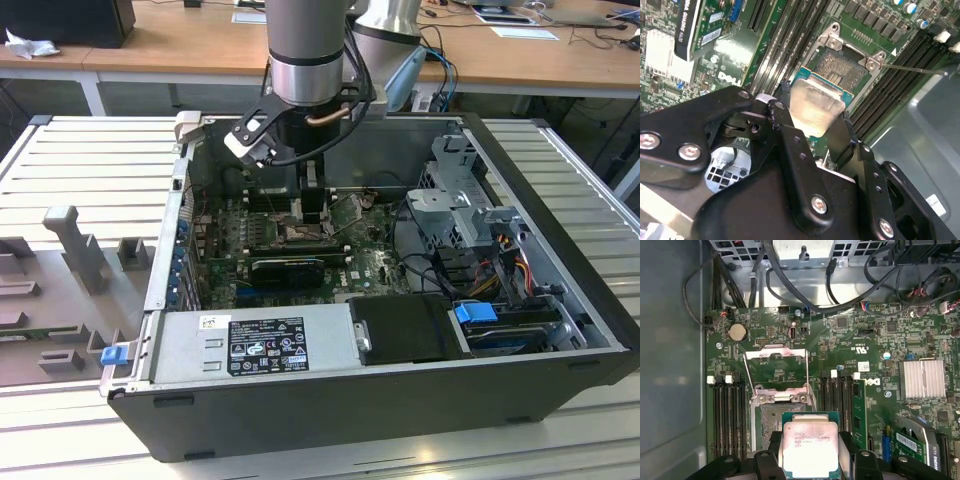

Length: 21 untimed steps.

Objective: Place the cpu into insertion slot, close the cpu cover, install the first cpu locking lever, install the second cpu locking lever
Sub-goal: 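Place the cpu into insertion slot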

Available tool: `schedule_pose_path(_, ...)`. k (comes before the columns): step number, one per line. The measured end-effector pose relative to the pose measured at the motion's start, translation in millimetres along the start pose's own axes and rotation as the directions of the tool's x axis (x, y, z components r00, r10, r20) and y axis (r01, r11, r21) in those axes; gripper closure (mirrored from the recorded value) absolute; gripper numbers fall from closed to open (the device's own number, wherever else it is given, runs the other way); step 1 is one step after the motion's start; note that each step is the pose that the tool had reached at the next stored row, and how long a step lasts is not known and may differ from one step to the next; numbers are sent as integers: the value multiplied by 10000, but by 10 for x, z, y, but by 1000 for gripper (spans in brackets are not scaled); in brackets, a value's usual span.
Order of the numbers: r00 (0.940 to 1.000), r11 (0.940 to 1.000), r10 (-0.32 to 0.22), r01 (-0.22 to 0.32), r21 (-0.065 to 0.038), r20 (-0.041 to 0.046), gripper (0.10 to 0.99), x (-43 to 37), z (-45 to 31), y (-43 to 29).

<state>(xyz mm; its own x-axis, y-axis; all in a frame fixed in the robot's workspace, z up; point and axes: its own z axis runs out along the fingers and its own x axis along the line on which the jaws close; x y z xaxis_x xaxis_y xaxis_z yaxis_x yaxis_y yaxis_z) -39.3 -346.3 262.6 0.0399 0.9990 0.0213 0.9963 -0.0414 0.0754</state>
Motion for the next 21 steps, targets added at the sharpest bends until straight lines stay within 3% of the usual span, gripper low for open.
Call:
schedule_pose_path(4, 9999, 9999, -160, 160, 3, -13, 557, 54, 106, -11)
schedule_pose_path(9, 9963, 9963, -855, 855, 15, -65, 557, 91, 138, -15)
schedule_pose_path(16, 9950, 9950, -999, 999, 18, -76, 557, 195, 214, -26)
schedule_pose_path(21, 9941, 9942, -1078, 1078, 20, -82, 557, 215, 348, -89)
